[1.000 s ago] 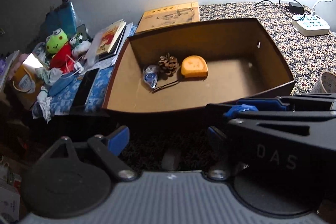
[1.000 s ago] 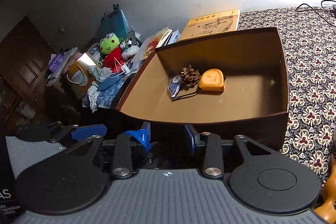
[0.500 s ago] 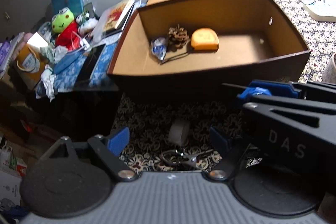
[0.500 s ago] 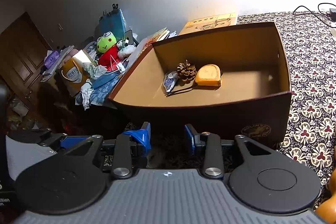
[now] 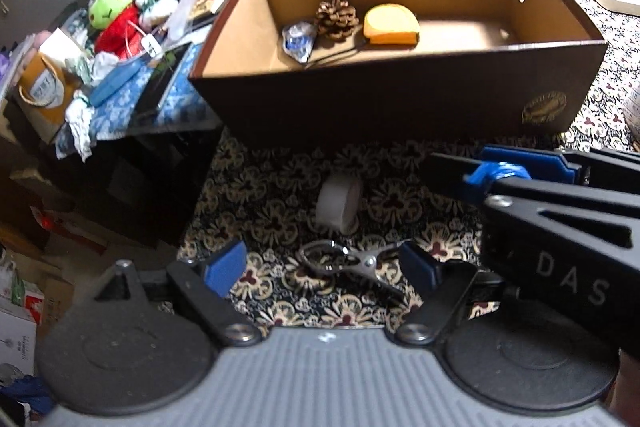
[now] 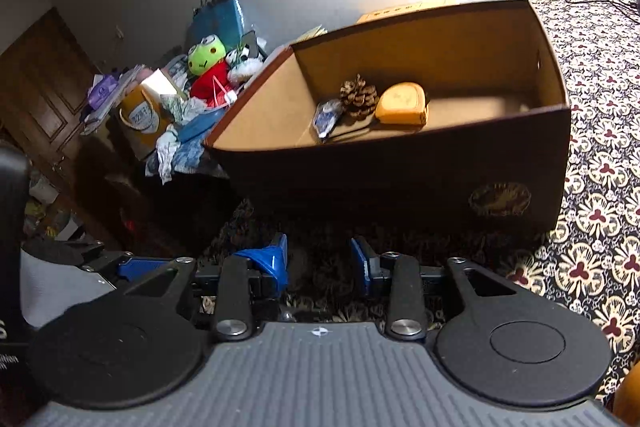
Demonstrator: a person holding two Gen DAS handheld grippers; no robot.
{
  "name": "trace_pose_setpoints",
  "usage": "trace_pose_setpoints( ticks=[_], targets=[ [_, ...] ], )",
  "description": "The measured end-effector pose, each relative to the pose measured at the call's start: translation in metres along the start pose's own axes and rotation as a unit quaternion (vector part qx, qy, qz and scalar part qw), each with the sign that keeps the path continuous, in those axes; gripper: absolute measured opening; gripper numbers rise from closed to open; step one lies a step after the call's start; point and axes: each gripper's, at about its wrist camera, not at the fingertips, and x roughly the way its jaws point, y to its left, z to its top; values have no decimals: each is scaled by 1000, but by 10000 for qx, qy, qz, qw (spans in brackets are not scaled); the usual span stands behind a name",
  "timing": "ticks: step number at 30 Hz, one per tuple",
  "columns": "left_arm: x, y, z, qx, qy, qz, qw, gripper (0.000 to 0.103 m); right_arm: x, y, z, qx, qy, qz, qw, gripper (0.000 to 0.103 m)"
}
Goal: Organize rigid objects
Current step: 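Move the right gripper out of the box down to the silver scissors, then close the right gripper on the silver scissors handle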
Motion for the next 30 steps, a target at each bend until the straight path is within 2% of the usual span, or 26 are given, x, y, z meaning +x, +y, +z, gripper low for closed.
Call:
trace_pose_setpoints(
  ticks=[7, 13, 21, 25, 30],
  targets=[
    [3, 15, -30, -205, -129, -508, 9984, 81, 5, -11, -21, 87, 188, 59, 9998, 14],
    [16, 24, -50, -404, -53, -952, 9946, 81, 10, -20, -33, 233, 298, 173, 9991, 10],
    [28, 33, -51, -661, -154, -1617, 9845, 81, 17, -21, -29, 129, 251, 463, 9985, 8],
    [34, 31, -52, -687, -147, -1966, 9780, 81, 29, -19, -22, 102, 428, 810, 9957, 7],
    [41, 27, -49, -524, -189, -2024, 9777, 81, 48, -17, -16, 187, 758, 1084, 9910, 4]
  ],
)
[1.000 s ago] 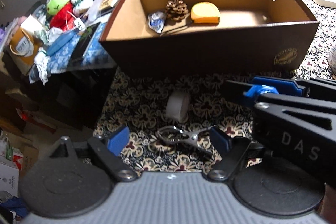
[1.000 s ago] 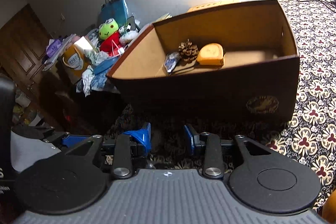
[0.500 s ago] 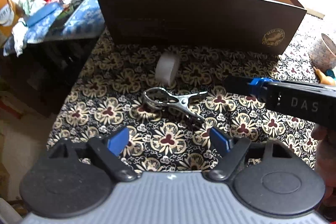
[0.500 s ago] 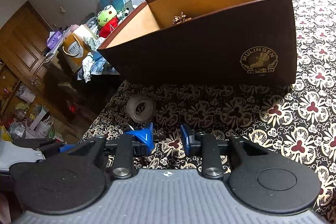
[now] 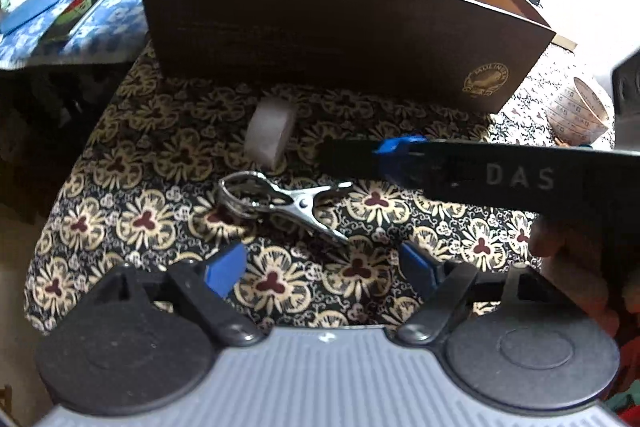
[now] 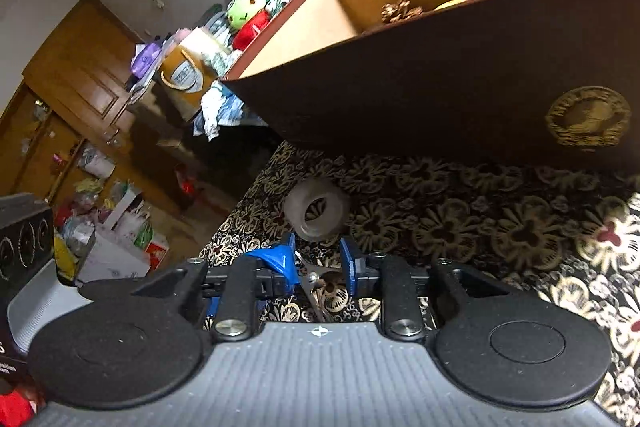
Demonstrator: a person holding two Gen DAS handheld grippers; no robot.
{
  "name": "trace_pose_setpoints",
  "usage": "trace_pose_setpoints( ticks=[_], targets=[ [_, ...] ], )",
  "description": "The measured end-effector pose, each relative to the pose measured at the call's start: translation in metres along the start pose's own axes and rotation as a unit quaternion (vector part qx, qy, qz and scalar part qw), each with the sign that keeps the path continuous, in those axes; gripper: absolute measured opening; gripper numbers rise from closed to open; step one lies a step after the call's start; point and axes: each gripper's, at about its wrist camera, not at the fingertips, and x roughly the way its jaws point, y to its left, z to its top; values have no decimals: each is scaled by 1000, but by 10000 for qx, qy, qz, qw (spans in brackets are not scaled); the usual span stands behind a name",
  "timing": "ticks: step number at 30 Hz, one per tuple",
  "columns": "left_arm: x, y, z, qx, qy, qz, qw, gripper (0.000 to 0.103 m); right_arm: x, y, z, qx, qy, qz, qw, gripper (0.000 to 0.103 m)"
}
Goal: Organize rigid objects
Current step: 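Close the right gripper on the silver scissors handle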
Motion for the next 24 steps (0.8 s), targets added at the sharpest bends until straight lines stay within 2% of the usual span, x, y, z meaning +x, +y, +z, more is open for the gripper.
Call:
trace_pose_setpoints(
  ticks=[6, 12, 17, 21, 24],
  targets=[
    [8, 5, 5, 91, 17, -154, 9998, 81, 14, -1, 7, 28, 321, 27, 9995, 2],
    [13, 12, 7, 177, 56, -415, 9990, 82, 21, -14, 5, 557, 738, 238, 9954, 0],
    [15, 12, 7, 391, 63, -398, 9984, 82, 18, -25, -6, 1119, 1161, 594, 9851, 0],
    [11, 12, 1, 551, 94, -509, 9971, 82, 11, -27, -11, 1324, 1233, 766, 9805, 0],
    [12, 8, 0, 718, 83, -448, 9964, 81, 9, -24, -12, 1175, 1114, 656, 9846, 0]
  ],
)
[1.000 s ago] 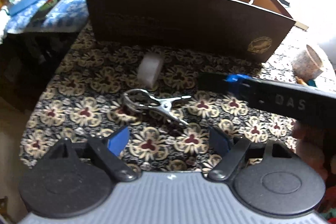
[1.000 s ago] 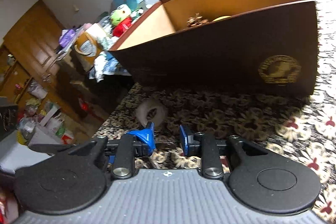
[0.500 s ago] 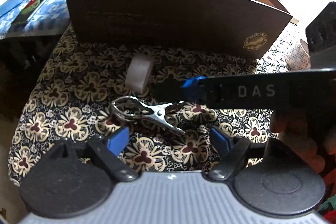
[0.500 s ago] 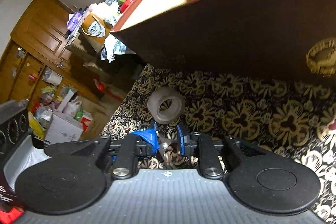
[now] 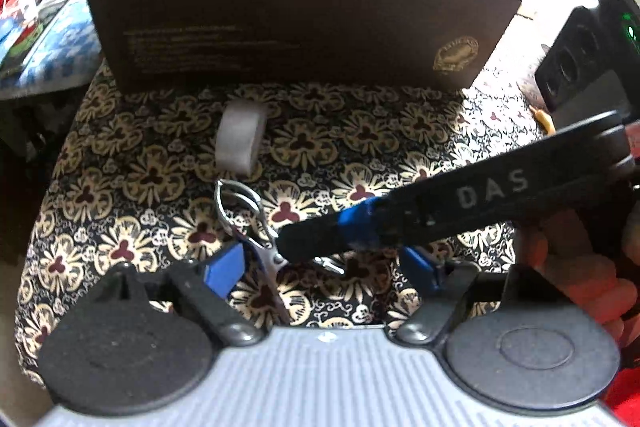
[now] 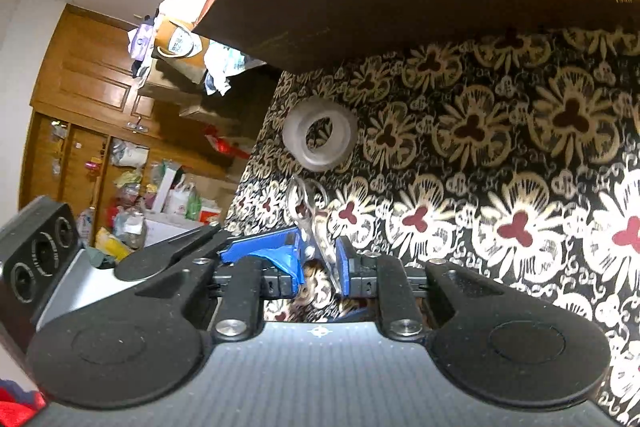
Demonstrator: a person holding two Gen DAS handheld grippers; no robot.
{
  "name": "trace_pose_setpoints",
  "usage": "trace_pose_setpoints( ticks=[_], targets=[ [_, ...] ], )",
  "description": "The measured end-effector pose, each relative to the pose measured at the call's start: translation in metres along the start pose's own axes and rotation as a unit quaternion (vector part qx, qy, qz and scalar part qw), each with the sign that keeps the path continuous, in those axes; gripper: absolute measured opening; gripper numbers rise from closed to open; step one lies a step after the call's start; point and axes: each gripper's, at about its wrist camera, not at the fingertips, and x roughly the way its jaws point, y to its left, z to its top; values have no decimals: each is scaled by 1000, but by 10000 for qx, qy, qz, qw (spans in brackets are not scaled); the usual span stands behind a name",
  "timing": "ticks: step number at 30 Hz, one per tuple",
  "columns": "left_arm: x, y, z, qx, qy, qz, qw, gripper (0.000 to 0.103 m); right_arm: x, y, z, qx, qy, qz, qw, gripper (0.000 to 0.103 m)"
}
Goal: Organize rigid objects
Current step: 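Close the right gripper on the silver scissors handle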
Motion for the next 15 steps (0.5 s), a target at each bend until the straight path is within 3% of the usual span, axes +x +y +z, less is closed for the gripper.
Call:
trace_pose_setpoints(
  ticks=[10, 12, 14, 15],
  targets=[
    [8, 1, 2, 180, -85, 370, 9991, 77, 15, 19, 6, -549, -172, -299, 9979, 1],
    [8, 1, 2, 188, -133, 439, 9988, 73, 16, 21, 5, -708, -225, -394, 9965, 1],
    [7, 1, 2, 194, -160, 479, 9985, 57, 19, 27, 4, -940, -249, -501, 9940, 1],
    [6, 0, 2, 188, -177, 501, 9984, 56, 22, 30, 3, -1064, -251, -556, 9924, 1]
  ],
)
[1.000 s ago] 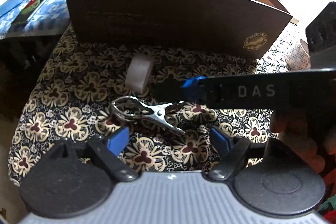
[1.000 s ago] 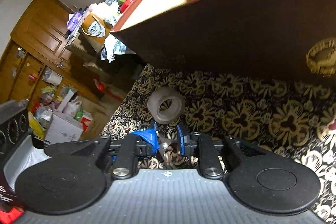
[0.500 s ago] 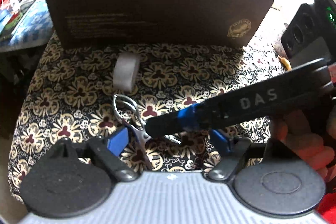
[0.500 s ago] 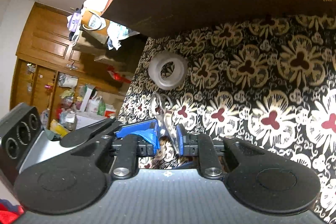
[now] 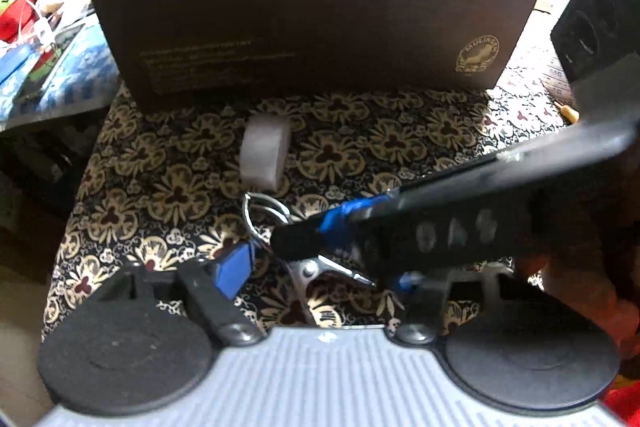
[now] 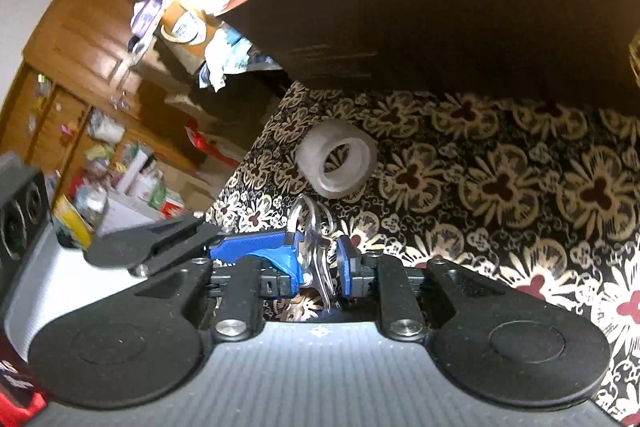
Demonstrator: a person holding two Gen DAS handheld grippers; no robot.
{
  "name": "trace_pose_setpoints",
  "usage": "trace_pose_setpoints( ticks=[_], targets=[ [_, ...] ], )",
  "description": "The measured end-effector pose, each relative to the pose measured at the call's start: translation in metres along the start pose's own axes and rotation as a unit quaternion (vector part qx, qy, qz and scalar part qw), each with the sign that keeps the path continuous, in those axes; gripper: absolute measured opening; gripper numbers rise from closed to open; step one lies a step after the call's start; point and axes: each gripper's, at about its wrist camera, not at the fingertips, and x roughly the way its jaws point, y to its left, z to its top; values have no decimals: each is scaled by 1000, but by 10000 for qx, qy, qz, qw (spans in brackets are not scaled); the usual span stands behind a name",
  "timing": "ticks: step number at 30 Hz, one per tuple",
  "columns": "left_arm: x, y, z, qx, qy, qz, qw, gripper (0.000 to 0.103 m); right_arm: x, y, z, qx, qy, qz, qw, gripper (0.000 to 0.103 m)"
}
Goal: Organize rigid objects
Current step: 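Close the right gripper on the silver scissors handle, then lift the scissors with the right gripper up over the box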
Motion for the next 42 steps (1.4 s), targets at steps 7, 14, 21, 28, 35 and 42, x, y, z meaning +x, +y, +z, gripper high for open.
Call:
trace_pose_setpoints(
  ticks=[7, 14, 21, 28, 35, 42],
  targets=[
    [3, 0, 4, -69, 5, 129, 9999, 45, 7, -1, 1, 221, -66, 18, 9997, 2],
    [4, -6, 9, 75, 152, 146, 9998, 43, 0, -21, 1, 1004, -23, 387, 9942, 8],
    [8, -10, 20, 149, 437, 173, 9988, 42, -3, -34, 3, 1347, 108, 558, 9893, 7],
    [10, -15, 31, 84, 719, 324, 9969, 41, -5, -43, 6, 1460, 257, 603, 9871, 0],
    [8, -32, 33, 223, 797, 366, 9959, 40, -21, -37, 1, 1111, 264, 352, 9928, 0],
    [-1, -68, 35, 704, 716, 112, 9949, 40, -58, -44, -8, 1147, 217, 121, 9931, 0]
  ],
)
